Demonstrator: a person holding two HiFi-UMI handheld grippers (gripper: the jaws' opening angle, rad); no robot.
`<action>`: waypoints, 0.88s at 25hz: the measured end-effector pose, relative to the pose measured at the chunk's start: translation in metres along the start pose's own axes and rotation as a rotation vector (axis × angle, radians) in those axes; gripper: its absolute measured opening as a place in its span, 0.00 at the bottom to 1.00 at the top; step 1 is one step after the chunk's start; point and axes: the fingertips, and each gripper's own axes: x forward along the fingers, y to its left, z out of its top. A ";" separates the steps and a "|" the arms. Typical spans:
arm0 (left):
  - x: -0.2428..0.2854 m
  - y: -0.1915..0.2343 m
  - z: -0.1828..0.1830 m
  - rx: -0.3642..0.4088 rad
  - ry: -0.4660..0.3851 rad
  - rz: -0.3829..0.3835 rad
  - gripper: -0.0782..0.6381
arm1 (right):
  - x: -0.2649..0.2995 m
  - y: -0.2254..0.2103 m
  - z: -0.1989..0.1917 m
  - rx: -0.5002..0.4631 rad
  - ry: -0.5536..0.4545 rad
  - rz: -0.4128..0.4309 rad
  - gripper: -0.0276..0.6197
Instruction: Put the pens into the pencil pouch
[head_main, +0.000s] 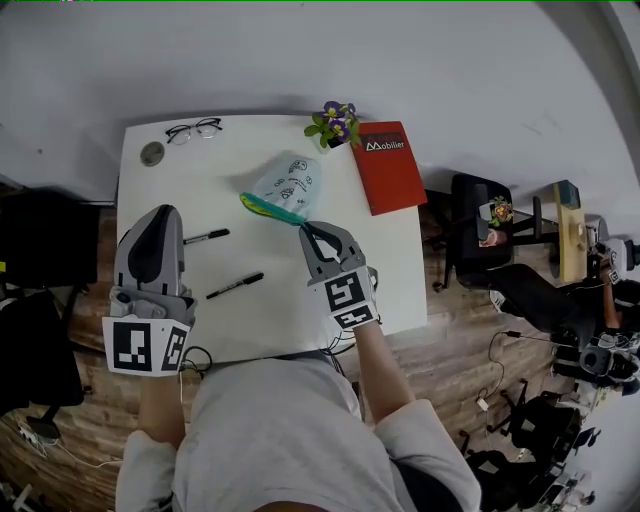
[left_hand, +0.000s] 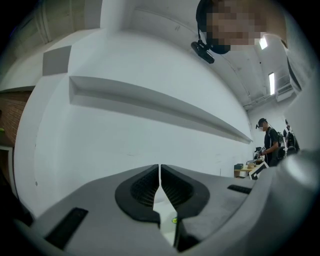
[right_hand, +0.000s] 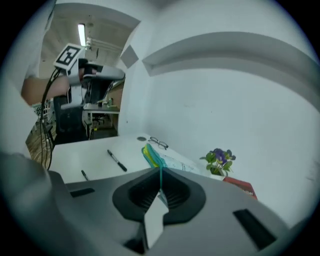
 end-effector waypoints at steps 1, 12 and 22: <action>-0.003 0.000 0.003 0.003 -0.007 0.003 0.16 | -0.007 -0.003 0.012 0.023 -0.033 -0.005 0.10; -0.046 0.007 0.016 0.042 -0.025 0.045 0.16 | -0.066 0.003 0.078 0.225 -0.286 0.038 0.10; -0.034 -0.002 -0.053 0.137 0.206 -0.109 0.16 | -0.082 0.010 0.092 0.324 -0.382 0.075 0.10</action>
